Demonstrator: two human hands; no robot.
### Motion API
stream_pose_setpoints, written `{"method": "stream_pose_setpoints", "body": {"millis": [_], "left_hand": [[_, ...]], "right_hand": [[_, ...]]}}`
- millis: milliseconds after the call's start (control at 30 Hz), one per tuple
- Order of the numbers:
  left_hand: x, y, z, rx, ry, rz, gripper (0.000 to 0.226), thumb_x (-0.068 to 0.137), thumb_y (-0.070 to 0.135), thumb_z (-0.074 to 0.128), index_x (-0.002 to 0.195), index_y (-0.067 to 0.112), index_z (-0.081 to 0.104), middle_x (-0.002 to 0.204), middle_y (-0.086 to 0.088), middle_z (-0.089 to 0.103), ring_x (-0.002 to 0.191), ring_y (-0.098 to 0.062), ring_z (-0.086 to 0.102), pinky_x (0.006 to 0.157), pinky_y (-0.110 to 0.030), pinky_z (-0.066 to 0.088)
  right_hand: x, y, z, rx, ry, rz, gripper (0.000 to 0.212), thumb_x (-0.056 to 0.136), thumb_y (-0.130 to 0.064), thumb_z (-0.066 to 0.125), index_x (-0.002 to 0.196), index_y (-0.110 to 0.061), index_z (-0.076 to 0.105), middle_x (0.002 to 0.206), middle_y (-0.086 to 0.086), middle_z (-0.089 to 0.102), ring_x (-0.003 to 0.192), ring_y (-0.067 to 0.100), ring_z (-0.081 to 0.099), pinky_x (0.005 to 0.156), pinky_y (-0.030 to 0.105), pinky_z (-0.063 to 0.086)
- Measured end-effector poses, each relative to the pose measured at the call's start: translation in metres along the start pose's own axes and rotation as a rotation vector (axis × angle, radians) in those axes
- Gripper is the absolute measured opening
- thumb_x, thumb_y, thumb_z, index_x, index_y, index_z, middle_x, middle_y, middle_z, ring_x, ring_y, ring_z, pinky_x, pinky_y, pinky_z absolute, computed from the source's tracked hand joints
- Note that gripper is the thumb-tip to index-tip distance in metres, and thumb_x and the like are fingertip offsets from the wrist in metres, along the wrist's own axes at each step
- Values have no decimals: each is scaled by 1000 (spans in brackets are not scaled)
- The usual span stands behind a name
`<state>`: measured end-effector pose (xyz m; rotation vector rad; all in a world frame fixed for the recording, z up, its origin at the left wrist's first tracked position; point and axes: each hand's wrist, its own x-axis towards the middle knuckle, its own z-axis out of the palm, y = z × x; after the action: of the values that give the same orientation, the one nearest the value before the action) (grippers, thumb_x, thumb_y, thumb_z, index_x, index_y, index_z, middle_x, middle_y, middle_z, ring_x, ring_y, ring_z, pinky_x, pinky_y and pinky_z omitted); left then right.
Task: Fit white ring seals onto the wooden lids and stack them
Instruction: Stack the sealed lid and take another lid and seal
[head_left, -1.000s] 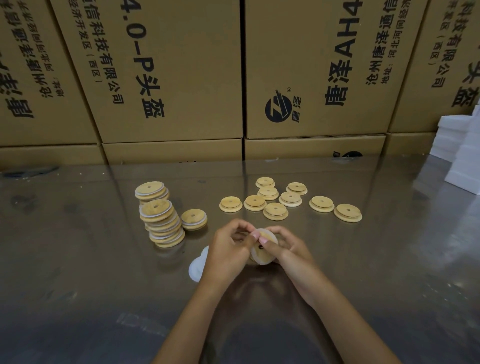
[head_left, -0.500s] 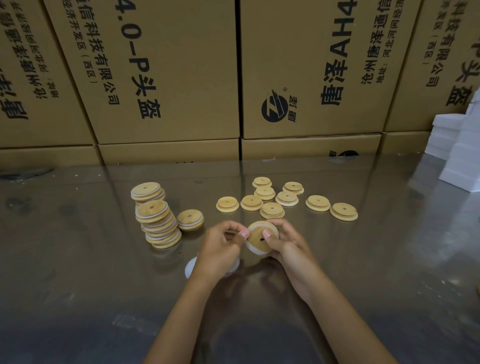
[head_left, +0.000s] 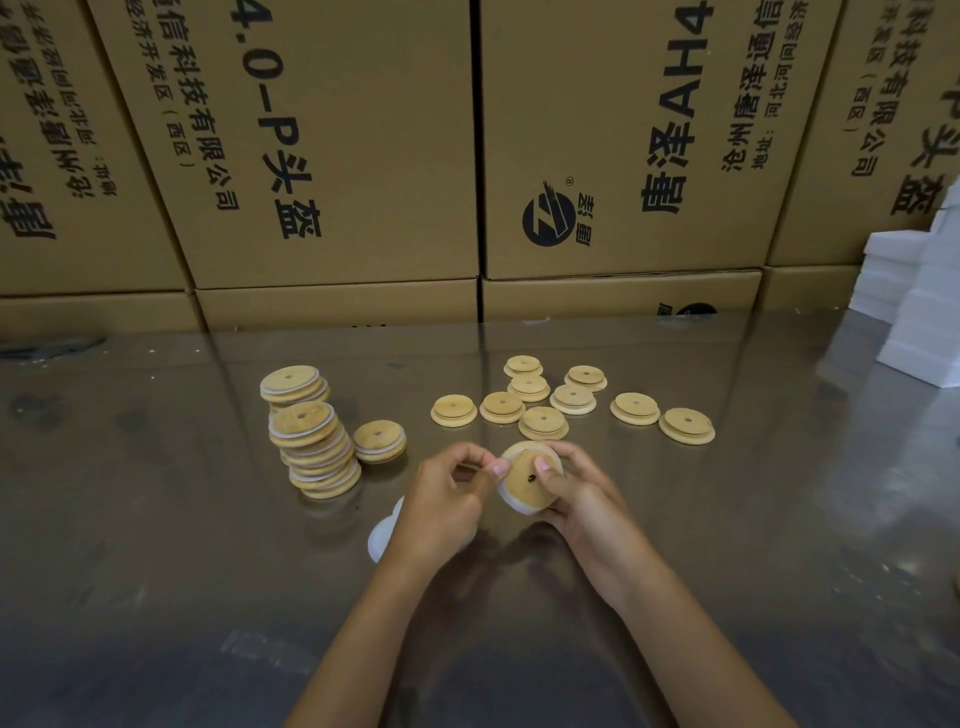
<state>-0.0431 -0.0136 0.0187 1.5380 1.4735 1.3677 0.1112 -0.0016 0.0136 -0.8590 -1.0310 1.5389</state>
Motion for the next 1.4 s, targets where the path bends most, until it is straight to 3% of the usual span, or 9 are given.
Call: {"method": "stream_pose_setpoints", "body": {"millis": [233, 367, 500, 633, 800, 933, 1067, 1300, 1400], "left_hand": [[-4, 3, 4, 75, 2, 1, 7, 87, 23, 71, 83, 20, 66, 82, 7, 70, 77, -8, 61, 70, -16, 47], [-6, 4, 7, 198, 72, 48, 9, 88, 21, 68, 80, 23, 64, 77, 10, 68, 72, -3, 59, 60, -10, 41], [-9, 3, 8, 269, 75, 102, 14, 89, 15, 63, 79, 25, 63, 71, 11, 66, 66, -3, 57, 56, -12, 38], [-10, 2, 8, 302, 124, 139, 16, 88, 14, 61, 78, 27, 61, 68, 10, 66, 64, -3, 59, 53, -17, 43], [-2, 0, 4, 123, 139, 0, 20, 88, 11, 64, 74, 26, 63, 66, 14, 68, 62, -3, 61, 64, -24, 51], [5, 0, 1, -86, 71, -122, 17, 90, 6, 64, 77, 17, 67, 63, 8, 69, 62, -8, 65, 68, -29, 56], [3, -4, 3, -34, 5, -113, 14, 92, 15, 63, 79, 19, 67, 63, -2, 64, 60, -16, 55, 64, -33, 46], [2, -2, 4, -47, -34, -109, 14, 92, 19, 65, 78, 20, 68, 58, 12, 64, 55, -3, 55, 64, -27, 48], [-1, -1, 4, -35, -37, -84, 12, 92, 20, 64, 81, 17, 67, 64, 10, 64, 61, -6, 56, 68, -34, 50]], "right_hand": [[3, 1, -2, 97, 28, 29, 29, 97, -8, 58, 124, -1, 57, 113, 20, 69, 98, 26, 65, 83, 32, 52], [3, 0, 0, 94, 44, 54, 26, 94, -5, 60, 118, 1, 61, 105, 18, 69, 96, 28, 64, 82, 34, 51], [0, 3, 4, -31, 58, 13, 16, 90, -2, 64, 107, -3, 64, 95, 14, 70, 86, 21, 63, 75, 30, 49], [-1, 8, 5, -209, 49, -40, 18, 93, -14, 67, 108, -4, 68, 100, 14, 74, 87, 15, 65, 79, 31, 50], [1, 10, 4, -224, 9, -40, 14, 95, -15, 63, 105, -8, 71, 93, 9, 71, 89, 18, 63, 85, 36, 49], [2, 9, 2, -77, -39, 12, 22, 97, -15, 58, 112, -4, 71, 103, 14, 74, 90, 18, 67, 79, 27, 52], [4, 6, 0, 22, -17, 47, 27, 100, -16, 53, 116, -1, 68, 105, 15, 73, 93, 21, 67, 79, 27, 51], [5, 3, -1, 89, 28, 93, 25, 100, -17, 52, 115, -4, 69, 101, 13, 73, 89, 20, 68, 81, 32, 50], [5, 2, -1, 68, 21, 98, 24, 100, -17, 53, 113, -6, 70, 101, 12, 73, 92, 22, 69, 83, 31, 50]]}}
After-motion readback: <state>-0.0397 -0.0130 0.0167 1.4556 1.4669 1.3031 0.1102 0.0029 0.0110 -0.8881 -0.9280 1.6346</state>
